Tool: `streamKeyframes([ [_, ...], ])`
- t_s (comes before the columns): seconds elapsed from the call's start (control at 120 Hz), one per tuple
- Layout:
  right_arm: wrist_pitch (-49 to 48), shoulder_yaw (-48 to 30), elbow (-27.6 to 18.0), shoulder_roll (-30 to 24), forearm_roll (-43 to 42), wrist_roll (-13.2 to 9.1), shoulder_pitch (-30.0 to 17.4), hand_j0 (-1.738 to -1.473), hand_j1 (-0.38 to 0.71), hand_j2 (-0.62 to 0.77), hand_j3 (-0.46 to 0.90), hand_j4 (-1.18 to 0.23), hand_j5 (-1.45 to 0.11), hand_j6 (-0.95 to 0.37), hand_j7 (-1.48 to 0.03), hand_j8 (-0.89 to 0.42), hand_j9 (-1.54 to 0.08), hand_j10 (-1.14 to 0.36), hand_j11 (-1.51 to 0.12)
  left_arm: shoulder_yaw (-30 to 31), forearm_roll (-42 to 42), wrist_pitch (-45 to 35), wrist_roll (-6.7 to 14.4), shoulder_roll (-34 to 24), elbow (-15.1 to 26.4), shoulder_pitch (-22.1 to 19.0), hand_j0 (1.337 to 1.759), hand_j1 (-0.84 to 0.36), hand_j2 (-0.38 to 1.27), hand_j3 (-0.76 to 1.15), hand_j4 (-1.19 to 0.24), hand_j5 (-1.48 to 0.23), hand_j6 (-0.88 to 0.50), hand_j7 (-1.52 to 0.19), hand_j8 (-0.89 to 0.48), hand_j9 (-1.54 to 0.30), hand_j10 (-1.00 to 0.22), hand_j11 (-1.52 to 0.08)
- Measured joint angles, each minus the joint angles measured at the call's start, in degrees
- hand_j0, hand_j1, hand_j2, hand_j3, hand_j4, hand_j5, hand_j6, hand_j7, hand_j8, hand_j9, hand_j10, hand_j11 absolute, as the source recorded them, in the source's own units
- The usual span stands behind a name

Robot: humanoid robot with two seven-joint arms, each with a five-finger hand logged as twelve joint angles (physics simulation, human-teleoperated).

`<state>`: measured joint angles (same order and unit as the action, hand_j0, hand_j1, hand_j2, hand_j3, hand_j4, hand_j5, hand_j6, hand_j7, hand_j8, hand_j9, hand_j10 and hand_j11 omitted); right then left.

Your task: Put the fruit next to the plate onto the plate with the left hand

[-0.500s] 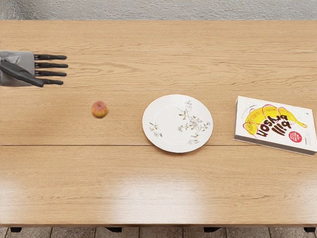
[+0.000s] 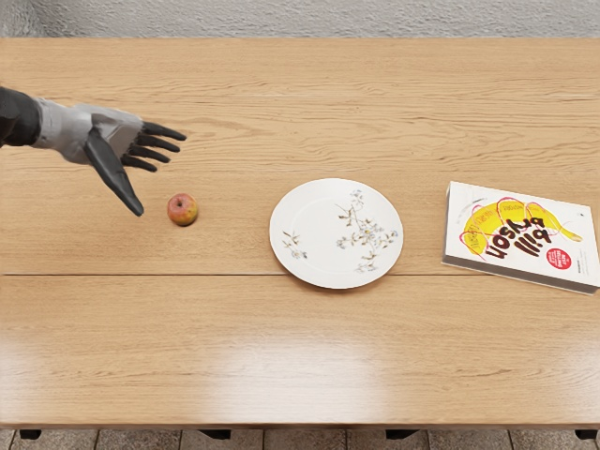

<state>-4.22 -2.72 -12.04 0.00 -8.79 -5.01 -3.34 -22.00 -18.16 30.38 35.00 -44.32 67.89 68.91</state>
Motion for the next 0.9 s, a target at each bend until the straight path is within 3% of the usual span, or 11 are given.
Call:
streamKeyframes([
  [0.125,0.0,0.0,0.0,0.0,0.0,0.0,0.0,-1.658,-0.33,0.0,0.0,-0.02,-0.02,-0.02,-0.02,-0.02,-0.02,-0.02,-0.02,0.1,-12.1,-13.9,0.0,2.0,6.0,0.3,1.658,0.32,0.0,0.0,-0.03,-0.03,-0.03,-0.03,-0.03,-0.03,-0.03,-0.03],
  [0.25,0.0,0.0,0.0,0.0,0.0,0.0,0.0,-1.658,-0.33,0.0,0.0,-0.02,-0.02,-0.02,-0.02,-0.02,-0.02,-0.02,-0.02,0.9,-20.9,-24.3,0.0,5.6,7.8,-0.6,1.658,0.33,0.0,0.0,-0.02,-0.02,-0.02,-0.02,-0.02,-0.02,-0.02,-0.02],
  [0.333,0.0,0.0,0.0,0.0,0.0,0.0,0.0,-1.658,-0.33,0.0,0.0,-0.02,-0.02,-0.02,-0.02,-0.02,-0.02,-0.02,-0.02,5.9,-24.3,-30.5,0.0,9.5,8.3,1.2,1.658,0.33,0.0,0.0,-0.02,-0.02,-0.02,-0.02,-0.02,-0.02,-0.02,-0.02],
  [0.383,0.0,0.0,0.0,0.0,0.0,0.0,0.0,-1.658,-0.33,0.0,0.0,-0.02,-0.02,-0.02,-0.02,-0.02,-0.02,-0.02,-0.02,9.5,-26.2,-32.6,0.0,9.1,8.4,1.9,1.658,0.33,0.0,0.0,-0.02,-0.02,-0.02,-0.02,-0.02,-0.02,-0.02,-0.02],
  [0.45,0.0,0.0,0.0,0.0,0.0,0.0,0.0,-1.658,-0.33,0.0,0.0,-0.02,-0.02,-0.02,-0.02,-0.02,-0.02,-0.02,-0.02,16.1,-28.3,-34.1,0.0,10.0,8.6,5.7,1.658,0.33,0.0,0.0,-0.02,-0.02,-0.02,-0.02,-0.02,-0.02,-0.02,-0.02],
  [0.592,0.0,0.0,0.0,0.0,0.0,0.0,0.0,-1.658,-0.33,0.0,0.0,-0.02,-0.02,-0.02,-0.02,-0.02,-0.02,-0.02,-0.02,26.3,-30.3,-35.3,0.0,15.8,8.7,6.7,1.658,0.33,0.0,0.0,-0.02,-0.02,-0.02,-0.02,-0.02,-0.02,-0.02,-0.02],
  [0.9,0.0,0.0,0.0,0.0,0.0,0.0,0.0,-1.658,-0.33,0.0,0.0,-0.02,-0.02,-0.02,-0.02,-0.02,-0.02,-0.02,-0.02,31.0,-32.8,-44.9,0.0,17.7,8.6,6.0,1.658,0.25,0.02,0.0,-0.09,-0.11,-0.09,-0.11,-0.09,-0.11,-0.09,-0.11],
])
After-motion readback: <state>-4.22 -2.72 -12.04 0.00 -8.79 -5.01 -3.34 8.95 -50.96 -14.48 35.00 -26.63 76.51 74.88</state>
